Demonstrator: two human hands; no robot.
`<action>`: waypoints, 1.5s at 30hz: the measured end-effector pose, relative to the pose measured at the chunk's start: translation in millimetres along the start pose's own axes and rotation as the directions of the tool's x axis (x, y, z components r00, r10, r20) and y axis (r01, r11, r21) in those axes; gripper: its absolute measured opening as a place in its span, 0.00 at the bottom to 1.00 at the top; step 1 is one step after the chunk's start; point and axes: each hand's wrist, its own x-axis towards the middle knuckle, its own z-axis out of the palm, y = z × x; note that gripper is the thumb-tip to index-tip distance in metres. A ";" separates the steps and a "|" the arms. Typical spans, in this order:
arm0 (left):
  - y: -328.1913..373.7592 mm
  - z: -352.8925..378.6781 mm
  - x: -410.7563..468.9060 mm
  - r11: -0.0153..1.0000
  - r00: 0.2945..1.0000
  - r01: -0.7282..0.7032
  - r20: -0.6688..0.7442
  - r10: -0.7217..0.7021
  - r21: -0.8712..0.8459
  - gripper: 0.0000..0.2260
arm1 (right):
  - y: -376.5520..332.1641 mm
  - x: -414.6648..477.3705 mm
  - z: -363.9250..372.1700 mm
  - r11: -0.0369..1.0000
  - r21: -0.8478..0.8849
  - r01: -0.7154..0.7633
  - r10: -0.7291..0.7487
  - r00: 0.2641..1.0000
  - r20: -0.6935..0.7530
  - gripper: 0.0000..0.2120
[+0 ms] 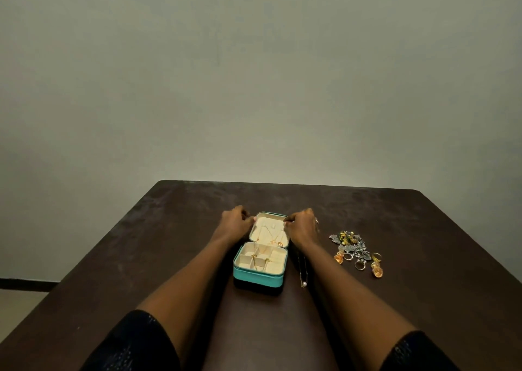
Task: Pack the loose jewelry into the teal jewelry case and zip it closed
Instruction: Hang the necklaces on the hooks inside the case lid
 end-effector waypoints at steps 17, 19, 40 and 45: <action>10.2 27.4 -5.6 0.995 0.998 0.064 -0.019 -0.065 -0.073 0.14 | -5.7 -1.4 14.9 0.999 -0.045 -0.022 0.018 0.996 -0.082 0.11; 11.2 27.5 -10.6 0.994 0.997 0.062 -0.047 -0.067 -0.094 0.15 | -8.6 -9.7 18.2 0.999 -0.037 -0.019 0.015 0.995 -0.099 0.11; 6.9 26.8 -22.8 0.989 0.994 -0.058 -0.100 0.044 -0.139 0.14 | -15.5 -4.3 3.0 0.885 -0.304 0.352 -0.397 0.913 -0.099 0.10; 5.8 28.4 -22.6 0.988 0.991 -0.052 -0.127 0.033 -0.146 0.14 | -25.6 -5.5 -9.1 0.908 0.047 0.416 -0.417 0.909 0.015 0.07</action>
